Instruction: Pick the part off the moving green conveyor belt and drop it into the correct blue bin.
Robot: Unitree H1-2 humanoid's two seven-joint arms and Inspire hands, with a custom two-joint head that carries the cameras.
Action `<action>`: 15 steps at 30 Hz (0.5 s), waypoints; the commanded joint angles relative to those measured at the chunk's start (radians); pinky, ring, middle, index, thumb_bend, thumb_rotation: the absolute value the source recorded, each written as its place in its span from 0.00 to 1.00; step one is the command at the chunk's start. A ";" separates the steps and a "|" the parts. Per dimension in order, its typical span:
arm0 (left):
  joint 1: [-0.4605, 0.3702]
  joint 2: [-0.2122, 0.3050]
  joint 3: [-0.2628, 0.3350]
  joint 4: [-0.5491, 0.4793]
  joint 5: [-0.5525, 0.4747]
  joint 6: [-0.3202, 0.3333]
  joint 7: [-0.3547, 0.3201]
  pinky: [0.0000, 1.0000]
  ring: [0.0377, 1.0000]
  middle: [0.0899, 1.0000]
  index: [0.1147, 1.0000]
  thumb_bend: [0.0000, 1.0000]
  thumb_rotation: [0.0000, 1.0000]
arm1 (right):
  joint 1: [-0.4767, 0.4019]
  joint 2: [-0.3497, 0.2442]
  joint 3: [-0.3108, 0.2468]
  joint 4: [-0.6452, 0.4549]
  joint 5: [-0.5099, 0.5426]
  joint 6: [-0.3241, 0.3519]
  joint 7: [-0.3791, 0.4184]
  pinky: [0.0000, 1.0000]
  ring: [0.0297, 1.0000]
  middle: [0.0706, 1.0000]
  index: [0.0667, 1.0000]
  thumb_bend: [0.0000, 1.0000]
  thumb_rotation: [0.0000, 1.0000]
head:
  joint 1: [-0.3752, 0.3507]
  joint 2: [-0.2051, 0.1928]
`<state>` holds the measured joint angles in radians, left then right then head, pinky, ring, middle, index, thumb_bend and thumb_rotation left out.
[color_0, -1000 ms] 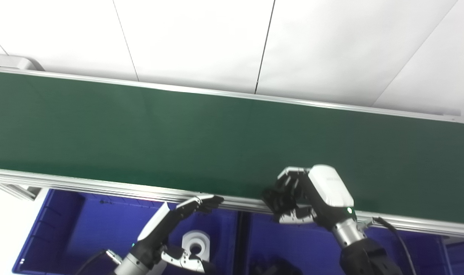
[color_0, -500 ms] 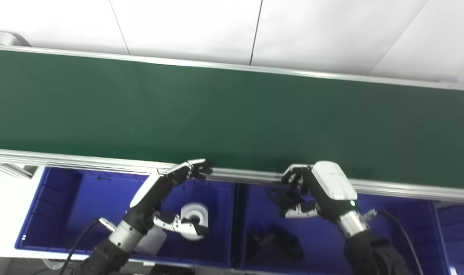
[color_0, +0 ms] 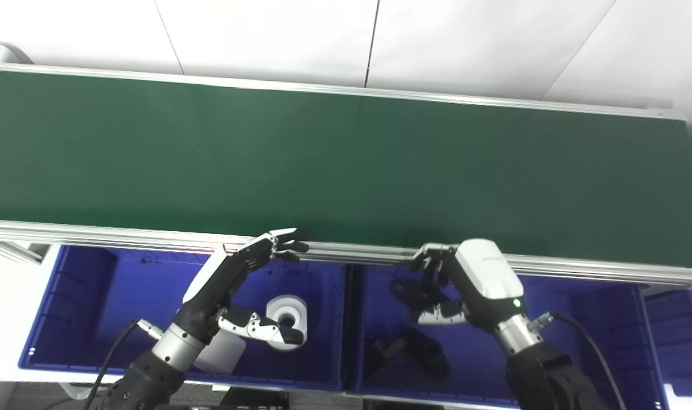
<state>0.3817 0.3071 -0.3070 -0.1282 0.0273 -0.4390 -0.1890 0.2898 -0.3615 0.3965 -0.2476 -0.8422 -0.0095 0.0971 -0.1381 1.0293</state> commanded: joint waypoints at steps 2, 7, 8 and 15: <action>0.006 -0.002 0.010 -0.045 -0.014 -0.020 -0.018 0.70 0.76 0.81 0.77 0.90 0.28 | 0.016 -0.012 0.010 0.000 -0.008 -0.038 -0.003 0.27 0.39 0.46 0.46 0.52 0.00 | 0.001 0.003; 0.010 -0.007 0.018 -0.046 -0.011 -0.020 -0.028 0.71 0.77 0.81 0.77 0.90 0.29 | 0.030 -0.020 0.025 -0.003 -0.037 -0.060 -0.027 0.27 0.35 0.41 0.51 0.51 0.00 | -0.003 0.003; 0.011 -0.007 0.019 -0.049 -0.013 -0.018 -0.030 0.71 0.77 0.81 0.77 0.90 0.29 | 0.037 -0.022 0.025 -0.009 -0.044 -0.062 -0.033 0.27 0.35 0.41 0.51 0.51 0.00 | -0.003 0.004; 0.014 -0.011 0.024 -0.054 -0.021 -0.020 -0.042 0.71 0.77 0.81 0.77 0.89 0.28 | 0.097 -0.054 0.008 -0.066 -0.043 -0.070 -0.058 0.36 0.38 0.43 0.51 0.51 0.00 | -0.008 0.014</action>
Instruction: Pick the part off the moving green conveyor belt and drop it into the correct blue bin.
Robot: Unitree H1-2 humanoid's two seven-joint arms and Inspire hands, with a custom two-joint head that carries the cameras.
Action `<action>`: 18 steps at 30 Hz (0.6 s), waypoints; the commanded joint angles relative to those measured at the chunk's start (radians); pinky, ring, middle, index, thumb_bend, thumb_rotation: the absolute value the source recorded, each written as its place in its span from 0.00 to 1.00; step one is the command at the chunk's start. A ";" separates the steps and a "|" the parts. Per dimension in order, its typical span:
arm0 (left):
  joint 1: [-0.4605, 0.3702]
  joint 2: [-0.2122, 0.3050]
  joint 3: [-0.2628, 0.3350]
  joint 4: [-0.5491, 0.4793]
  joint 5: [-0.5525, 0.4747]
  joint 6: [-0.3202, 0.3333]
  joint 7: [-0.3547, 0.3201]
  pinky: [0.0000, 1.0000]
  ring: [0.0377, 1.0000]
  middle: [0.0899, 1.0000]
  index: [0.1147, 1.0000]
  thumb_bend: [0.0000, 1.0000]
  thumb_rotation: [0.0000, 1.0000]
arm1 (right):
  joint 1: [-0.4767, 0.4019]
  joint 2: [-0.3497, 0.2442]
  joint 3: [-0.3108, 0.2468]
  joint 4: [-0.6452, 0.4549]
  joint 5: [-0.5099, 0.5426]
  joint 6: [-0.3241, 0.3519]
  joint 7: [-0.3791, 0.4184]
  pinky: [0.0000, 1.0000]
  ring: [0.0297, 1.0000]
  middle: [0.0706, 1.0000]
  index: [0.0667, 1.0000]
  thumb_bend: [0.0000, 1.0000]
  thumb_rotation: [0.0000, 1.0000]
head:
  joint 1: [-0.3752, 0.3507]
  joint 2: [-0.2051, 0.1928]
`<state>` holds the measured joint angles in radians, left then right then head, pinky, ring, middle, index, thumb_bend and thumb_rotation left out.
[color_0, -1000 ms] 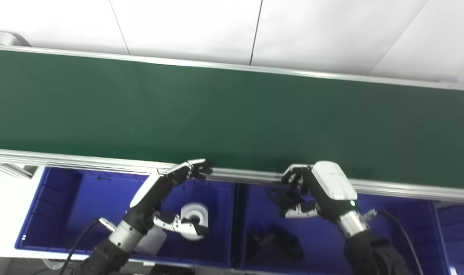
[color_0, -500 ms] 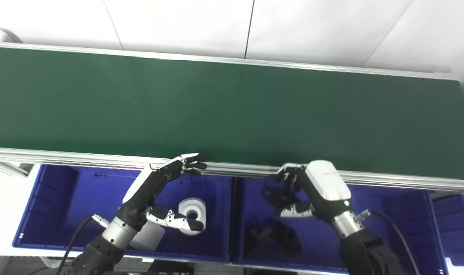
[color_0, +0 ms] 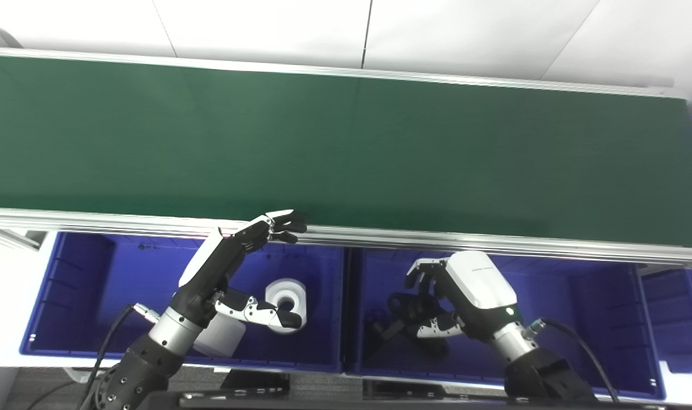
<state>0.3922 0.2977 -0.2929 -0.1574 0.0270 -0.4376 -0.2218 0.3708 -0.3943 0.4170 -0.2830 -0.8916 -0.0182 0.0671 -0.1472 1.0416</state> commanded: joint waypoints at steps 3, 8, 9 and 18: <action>-0.001 -0.001 0.009 -0.020 -0.031 -0.017 -0.016 0.71 0.77 0.81 0.77 0.89 0.28 | 0.045 -0.031 -0.023 -0.037 0.004 -0.062 -0.034 0.43 0.42 0.46 0.47 0.52 0.00 | 0.000 0.000; -0.005 -0.003 0.013 -0.021 -0.013 -0.012 -0.014 0.70 0.76 0.81 0.77 0.89 0.28 | 0.066 -0.019 -0.034 -0.031 -0.023 -0.060 -0.052 0.48 0.44 0.48 0.44 0.52 0.00 | 0.002 0.002; -0.006 -0.003 0.013 -0.021 -0.013 -0.012 -0.014 0.70 0.76 0.81 0.77 0.90 0.28 | 0.067 -0.020 -0.033 -0.030 -0.037 -0.057 -0.050 0.48 0.45 0.48 0.44 0.52 0.00 | -0.002 0.001; -0.012 0.001 0.012 -0.027 -0.038 0.006 -0.033 0.71 0.77 0.81 0.77 0.90 0.26 | 0.104 -0.063 -0.041 -0.078 -0.003 -0.013 0.141 0.90 0.90 0.91 0.87 0.85 0.99 | -0.003 0.006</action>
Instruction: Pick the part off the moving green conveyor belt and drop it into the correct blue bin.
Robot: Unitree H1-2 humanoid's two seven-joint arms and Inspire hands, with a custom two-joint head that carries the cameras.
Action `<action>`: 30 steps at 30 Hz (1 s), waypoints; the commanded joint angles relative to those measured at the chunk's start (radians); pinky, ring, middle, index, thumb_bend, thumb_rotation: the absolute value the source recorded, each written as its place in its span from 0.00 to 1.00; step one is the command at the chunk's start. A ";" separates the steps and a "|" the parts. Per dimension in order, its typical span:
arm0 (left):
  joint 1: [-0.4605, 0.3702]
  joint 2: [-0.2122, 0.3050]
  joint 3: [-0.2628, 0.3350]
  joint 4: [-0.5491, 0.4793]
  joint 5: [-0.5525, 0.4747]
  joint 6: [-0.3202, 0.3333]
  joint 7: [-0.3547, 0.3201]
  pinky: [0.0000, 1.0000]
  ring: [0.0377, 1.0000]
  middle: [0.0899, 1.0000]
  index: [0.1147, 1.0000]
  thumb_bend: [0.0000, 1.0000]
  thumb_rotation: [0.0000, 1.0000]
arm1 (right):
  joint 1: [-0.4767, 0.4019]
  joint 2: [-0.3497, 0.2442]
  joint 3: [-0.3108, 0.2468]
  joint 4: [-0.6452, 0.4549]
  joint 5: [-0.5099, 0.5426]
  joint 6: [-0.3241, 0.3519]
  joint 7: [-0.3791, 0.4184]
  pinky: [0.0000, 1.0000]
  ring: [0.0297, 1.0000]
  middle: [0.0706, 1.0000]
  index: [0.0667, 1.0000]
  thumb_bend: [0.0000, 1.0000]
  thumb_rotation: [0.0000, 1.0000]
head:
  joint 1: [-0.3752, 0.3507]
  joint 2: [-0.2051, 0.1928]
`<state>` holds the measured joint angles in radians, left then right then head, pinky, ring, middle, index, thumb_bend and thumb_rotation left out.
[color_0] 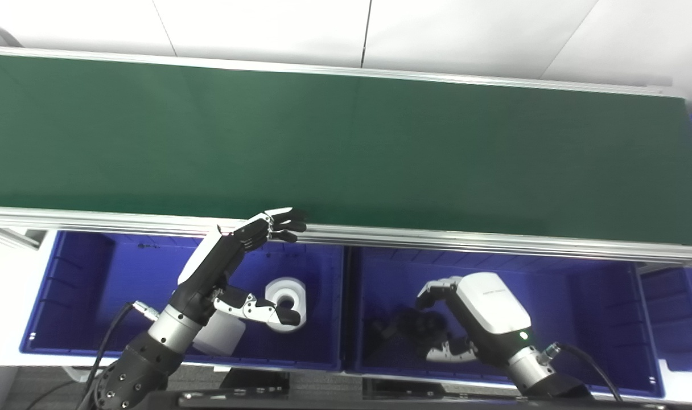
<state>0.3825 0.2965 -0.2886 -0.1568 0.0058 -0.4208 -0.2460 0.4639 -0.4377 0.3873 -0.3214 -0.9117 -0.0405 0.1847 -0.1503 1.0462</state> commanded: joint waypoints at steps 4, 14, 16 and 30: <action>-0.001 -0.001 0.013 -0.027 -0.007 -0.012 -0.009 0.70 0.76 0.81 0.77 0.90 0.27 | 0.013 -0.028 -0.019 -0.051 0.036 0.012 0.084 0.95 0.95 0.97 0.93 0.88 1.00 | 0.000 0.000; 0.013 -0.002 0.014 -0.028 0.002 -0.027 -0.009 0.71 0.77 0.81 0.77 0.90 0.28 | 0.049 0.008 -0.080 -0.009 0.274 -0.142 -0.035 0.85 0.89 0.92 0.91 0.81 0.94 | 0.025 -0.013; 0.016 -0.002 0.014 -0.028 0.001 -0.027 -0.010 0.70 0.76 0.81 0.77 0.90 0.27 | 0.057 0.035 -0.092 0.018 0.373 -0.201 -0.075 0.79 0.87 0.91 0.91 0.79 0.85 | 0.039 -0.025; 0.027 -0.019 0.011 0.012 0.033 -0.043 0.003 0.77 0.82 0.84 0.80 0.90 0.27 | 0.075 0.223 -0.086 0.110 0.536 -0.354 -0.168 0.77 0.87 0.95 1.00 0.83 0.66 | 0.133 -0.101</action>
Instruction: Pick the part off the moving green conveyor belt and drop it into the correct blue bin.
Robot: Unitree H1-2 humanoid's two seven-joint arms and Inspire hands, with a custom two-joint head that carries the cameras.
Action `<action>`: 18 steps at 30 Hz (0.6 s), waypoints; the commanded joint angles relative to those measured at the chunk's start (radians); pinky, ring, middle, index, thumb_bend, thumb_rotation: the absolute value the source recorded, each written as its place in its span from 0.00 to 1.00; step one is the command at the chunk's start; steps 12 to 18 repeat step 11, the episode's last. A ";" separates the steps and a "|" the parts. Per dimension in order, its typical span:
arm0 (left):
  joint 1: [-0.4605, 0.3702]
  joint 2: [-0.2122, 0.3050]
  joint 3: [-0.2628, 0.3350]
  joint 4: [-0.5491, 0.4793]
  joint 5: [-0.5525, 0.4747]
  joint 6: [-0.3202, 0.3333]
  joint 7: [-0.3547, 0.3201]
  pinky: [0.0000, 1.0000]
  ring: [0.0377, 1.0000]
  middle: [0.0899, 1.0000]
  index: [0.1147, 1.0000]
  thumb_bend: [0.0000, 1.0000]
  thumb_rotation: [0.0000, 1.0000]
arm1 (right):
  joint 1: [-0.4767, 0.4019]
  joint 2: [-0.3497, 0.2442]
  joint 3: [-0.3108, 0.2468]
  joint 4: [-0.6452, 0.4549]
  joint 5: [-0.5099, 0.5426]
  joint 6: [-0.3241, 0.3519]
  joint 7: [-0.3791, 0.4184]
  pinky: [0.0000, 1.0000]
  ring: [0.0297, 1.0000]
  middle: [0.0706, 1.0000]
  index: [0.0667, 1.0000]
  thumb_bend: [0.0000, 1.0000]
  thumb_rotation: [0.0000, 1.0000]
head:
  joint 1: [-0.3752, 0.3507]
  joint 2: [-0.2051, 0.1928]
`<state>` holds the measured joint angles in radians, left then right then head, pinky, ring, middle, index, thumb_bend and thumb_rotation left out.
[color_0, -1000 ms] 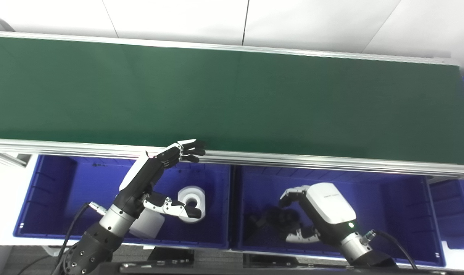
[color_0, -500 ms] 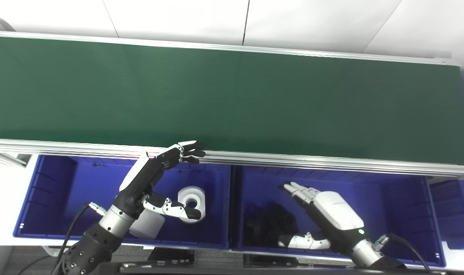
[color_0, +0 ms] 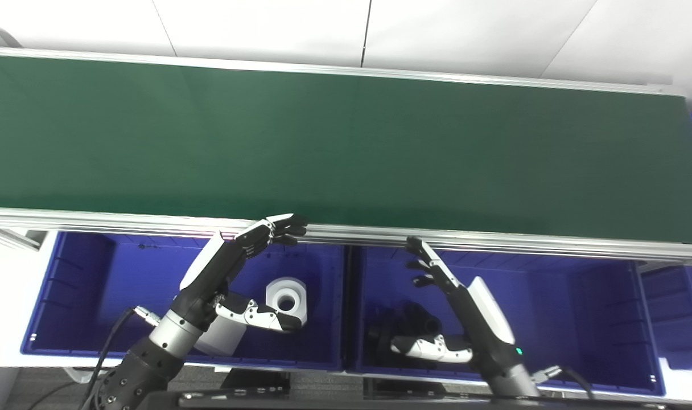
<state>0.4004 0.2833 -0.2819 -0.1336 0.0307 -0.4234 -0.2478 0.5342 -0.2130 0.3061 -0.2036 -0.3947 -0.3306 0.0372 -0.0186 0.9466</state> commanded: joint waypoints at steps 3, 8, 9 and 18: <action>0.013 -0.020 0.006 0.005 0.032 -0.045 0.021 0.79 0.83 0.84 0.80 0.91 0.28 | 0.006 0.019 -0.021 0.025 0.027 -0.076 -0.042 0.76 0.88 0.96 1.00 0.84 0.66 | 0.017 -0.041; 0.015 -0.028 -0.002 0.039 0.061 -0.047 0.051 0.83 0.86 0.86 0.81 0.91 0.30 | 0.004 0.044 -0.043 0.093 0.027 -0.115 -0.081 0.82 0.91 0.99 1.00 0.85 0.65 | 0.014 -0.101; 0.014 -0.027 -0.007 0.050 0.064 -0.047 0.060 0.83 0.86 0.86 0.81 0.91 0.31 | 0.002 0.047 -0.045 0.112 0.020 -0.125 -0.094 0.82 0.91 0.99 1.00 0.86 0.65 | 0.011 -0.138; 0.011 -0.023 -0.018 0.071 0.073 -0.047 0.083 0.83 0.87 0.87 0.82 0.90 0.30 | -0.003 0.046 -0.039 0.144 0.009 -0.137 -0.121 0.82 0.91 1.00 1.00 0.86 0.67 | 0.007 -0.167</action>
